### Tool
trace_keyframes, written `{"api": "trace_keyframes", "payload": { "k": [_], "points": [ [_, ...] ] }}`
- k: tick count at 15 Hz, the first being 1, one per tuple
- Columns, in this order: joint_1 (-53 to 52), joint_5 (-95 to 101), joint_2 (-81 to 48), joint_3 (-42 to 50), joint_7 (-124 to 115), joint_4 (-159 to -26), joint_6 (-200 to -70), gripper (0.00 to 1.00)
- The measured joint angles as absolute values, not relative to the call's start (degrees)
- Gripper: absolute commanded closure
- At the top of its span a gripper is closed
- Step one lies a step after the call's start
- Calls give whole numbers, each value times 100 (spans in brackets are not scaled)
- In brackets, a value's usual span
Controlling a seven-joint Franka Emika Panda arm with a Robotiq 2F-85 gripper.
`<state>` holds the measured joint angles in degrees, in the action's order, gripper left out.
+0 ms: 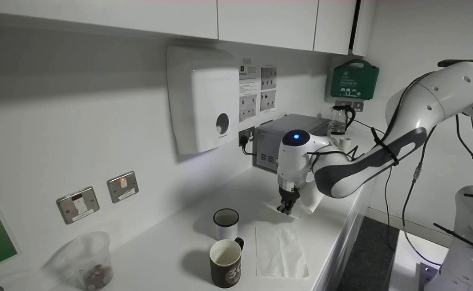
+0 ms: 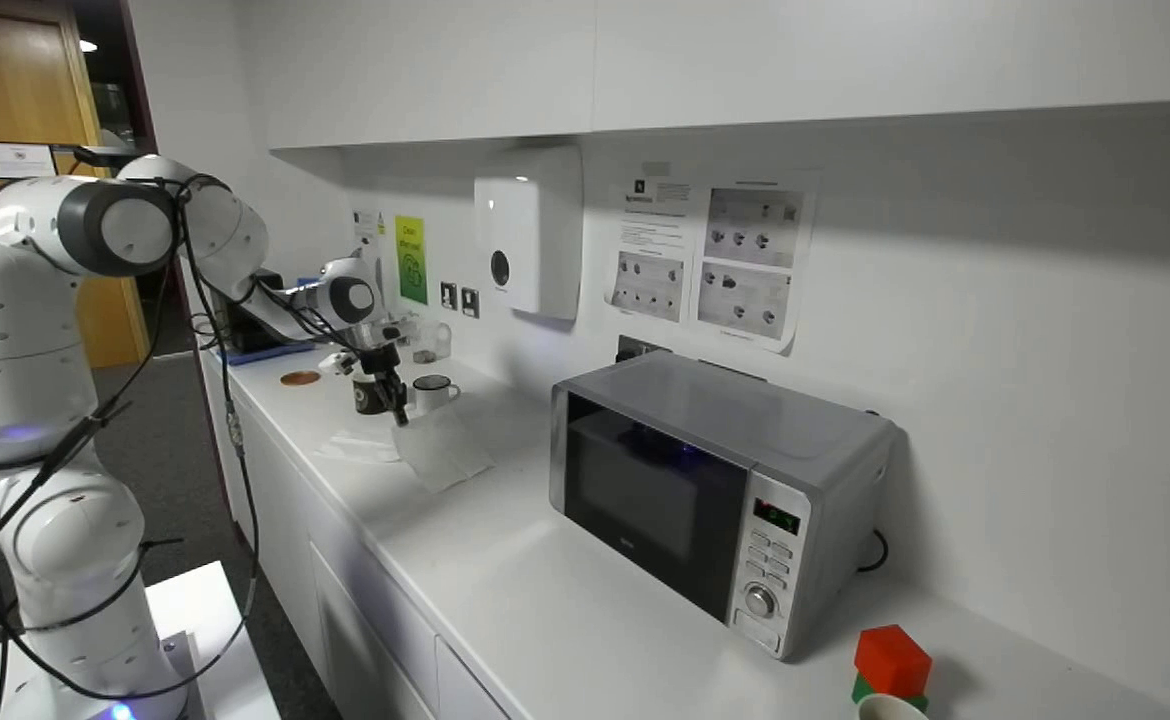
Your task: Take the two cups off the paper towels, the stack the paper towels on the counter
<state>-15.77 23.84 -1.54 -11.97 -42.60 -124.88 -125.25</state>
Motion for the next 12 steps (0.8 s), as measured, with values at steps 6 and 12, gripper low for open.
{"api": "trace_keyframes", "payload": {
  "k": [6,12],
  "points": [
    [-1595,2384,-154,-1436,-4261,-12454,-12518,100],
    [-1697,2386,-154,-1568,-4287,-12454,-12517,100]
  ]
}}
